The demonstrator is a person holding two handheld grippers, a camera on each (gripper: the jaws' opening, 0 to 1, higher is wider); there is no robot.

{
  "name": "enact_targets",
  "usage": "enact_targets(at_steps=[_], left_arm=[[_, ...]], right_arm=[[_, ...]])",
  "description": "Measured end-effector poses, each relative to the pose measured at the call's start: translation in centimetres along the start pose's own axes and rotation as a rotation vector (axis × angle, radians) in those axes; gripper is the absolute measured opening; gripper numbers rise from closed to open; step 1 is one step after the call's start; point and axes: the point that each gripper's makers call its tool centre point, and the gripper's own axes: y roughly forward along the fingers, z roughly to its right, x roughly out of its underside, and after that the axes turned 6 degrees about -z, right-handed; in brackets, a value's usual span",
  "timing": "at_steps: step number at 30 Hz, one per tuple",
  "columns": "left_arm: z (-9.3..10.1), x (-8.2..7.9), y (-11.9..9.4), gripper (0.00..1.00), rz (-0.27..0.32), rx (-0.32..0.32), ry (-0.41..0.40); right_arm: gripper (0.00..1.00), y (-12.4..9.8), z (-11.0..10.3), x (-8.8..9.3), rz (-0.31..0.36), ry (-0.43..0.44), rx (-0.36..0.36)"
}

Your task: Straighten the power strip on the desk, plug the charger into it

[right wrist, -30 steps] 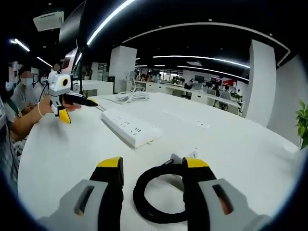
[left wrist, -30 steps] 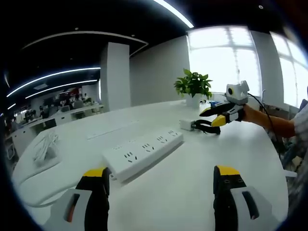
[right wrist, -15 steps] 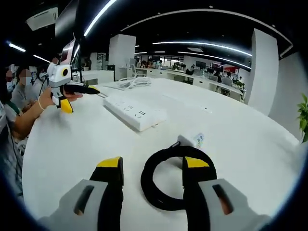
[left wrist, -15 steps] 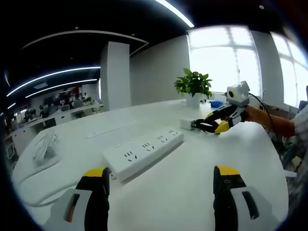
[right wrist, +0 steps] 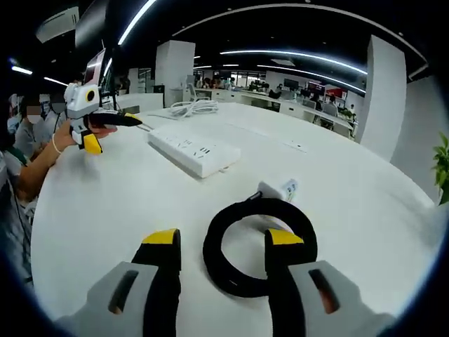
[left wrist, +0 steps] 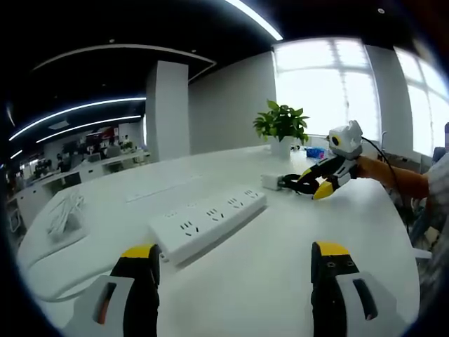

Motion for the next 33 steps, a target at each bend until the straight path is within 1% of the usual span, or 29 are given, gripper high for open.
enact_targets(at_steps=[4,8,12,16,22,25,33], left_arm=[[0.4,0.4,0.1,0.91,-0.019,0.017,0.009],[0.4,0.6,0.1,0.91,-0.034,0.01,0.023],[0.2,1.0,0.2,0.91,-0.054,0.005,0.021],[-0.2,1.4,0.2,0.91,-0.077,-0.02,0.016],[-1.3,2.0,0.0,0.9,-0.098,-0.062,-0.016],[-1.3,2.2,-0.1,0.9,-0.101,-0.073,-0.031],[-1.8,2.1,-0.2,0.9,-0.093,-0.104,-0.047]], right_arm=[[0.47,0.1,0.0,0.3,-0.017,0.002,0.001],[0.45,0.2,0.1,0.3,-0.012,0.008,0.002],[0.43,0.2,0.2,0.6,-0.027,-0.001,0.011],[0.41,0.2,0.2,0.7,-0.033,-0.013,0.013],[0.37,0.2,0.1,0.7,-0.036,-0.014,0.016],[0.36,0.3,0.2,0.7,-0.038,-0.012,0.014],[0.31,0.5,0.3,0.6,-0.046,-0.023,0.021]])
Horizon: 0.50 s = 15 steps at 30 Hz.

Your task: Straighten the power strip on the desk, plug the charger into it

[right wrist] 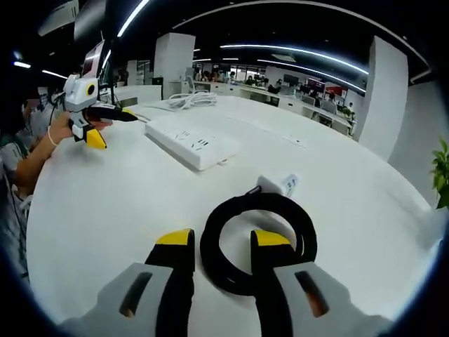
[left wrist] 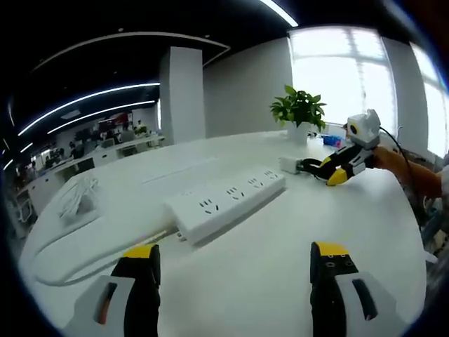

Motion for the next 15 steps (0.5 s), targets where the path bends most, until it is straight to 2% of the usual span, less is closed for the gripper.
enact_targets(at_steps=[9,15], left_arm=[[-0.57,-0.18,-0.29,0.9,0.017,-0.014,-0.029],[-0.32,-0.26,-0.15,0.9,0.018,-0.001,-0.025]], right_arm=[[0.26,0.08,0.18,-0.03,-0.013,-0.007,0.005],[0.23,0.1,0.06,-0.08,-0.019,-0.021,0.003]])
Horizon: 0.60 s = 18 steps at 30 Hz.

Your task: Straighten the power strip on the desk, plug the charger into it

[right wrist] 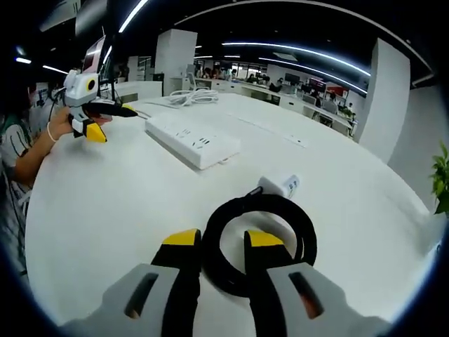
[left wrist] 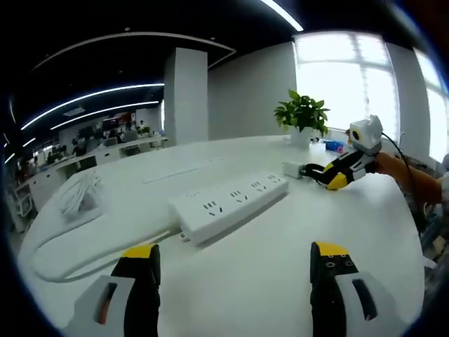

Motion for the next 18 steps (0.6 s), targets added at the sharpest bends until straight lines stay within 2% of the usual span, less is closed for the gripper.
enact_targets(at_steps=[12,18], left_arm=[[0.0,0.0,-0.2,0.9,0.003,0.001,-0.003],[0.1,-0.1,-0.1,0.9,0.002,0.004,-0.002]], right_arm=[[0.12,0.1,-1.0,-0.3,-0.036,-0.07,-0.03],[0.11,0.1,-1.1,-0.3,-0.048,-0.082,-0.028]])
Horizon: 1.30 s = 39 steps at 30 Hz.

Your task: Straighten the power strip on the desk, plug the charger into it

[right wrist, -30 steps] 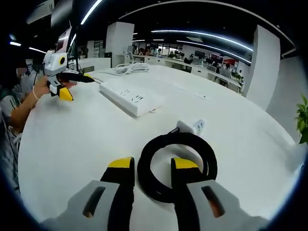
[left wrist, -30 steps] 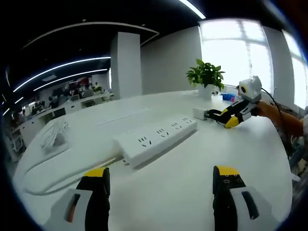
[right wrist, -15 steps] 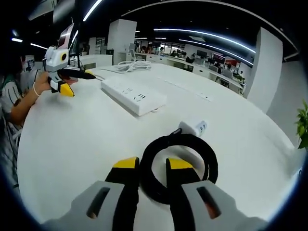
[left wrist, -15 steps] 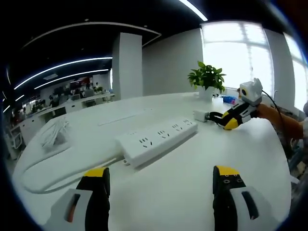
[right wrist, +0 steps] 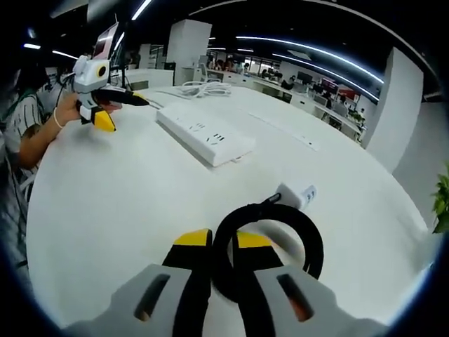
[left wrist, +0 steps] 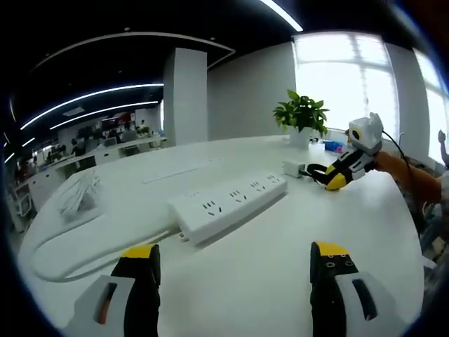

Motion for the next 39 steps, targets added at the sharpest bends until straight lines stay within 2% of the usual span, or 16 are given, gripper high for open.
enact_targets(at_steps=[3,9,13,18,29,39], left_arm=[[0.0,0.0,0.0,0.9,0.0,0.001,0.001],[0.1,0.0,0.2,0.9,-0.004,0.004,0.005],[0.1,0.0,0.2,0.9,-0.005,0.005,0.006],[0.1,0.1,0.1,0.9,-0.006,0.003,0.006],[0.2,0.2,0.2,0.9,-0.01,0.005,0.009],[0.3,0.2,0.2,0.9,-0.009,0.015,0.009]], right_arm=[[0.1,-0.1,-0.1,0.0,0.005,-0.007,0.001],[0.1,-0.4,-0.4,-1.0,0.098,-0.002,0.014],[0.09,-0.9,-0.6,-2.4,0.192,-0.057,0.054],[0.09,-2.0,-0.4,-4.2,0.309,-0.062,0.105],[0.09,-2.6,-0.2,-6.0,0.413,-0.068,0.187],[0.09,-3.4,-0.7,-7.2,0.458,-0.094,0.24]])
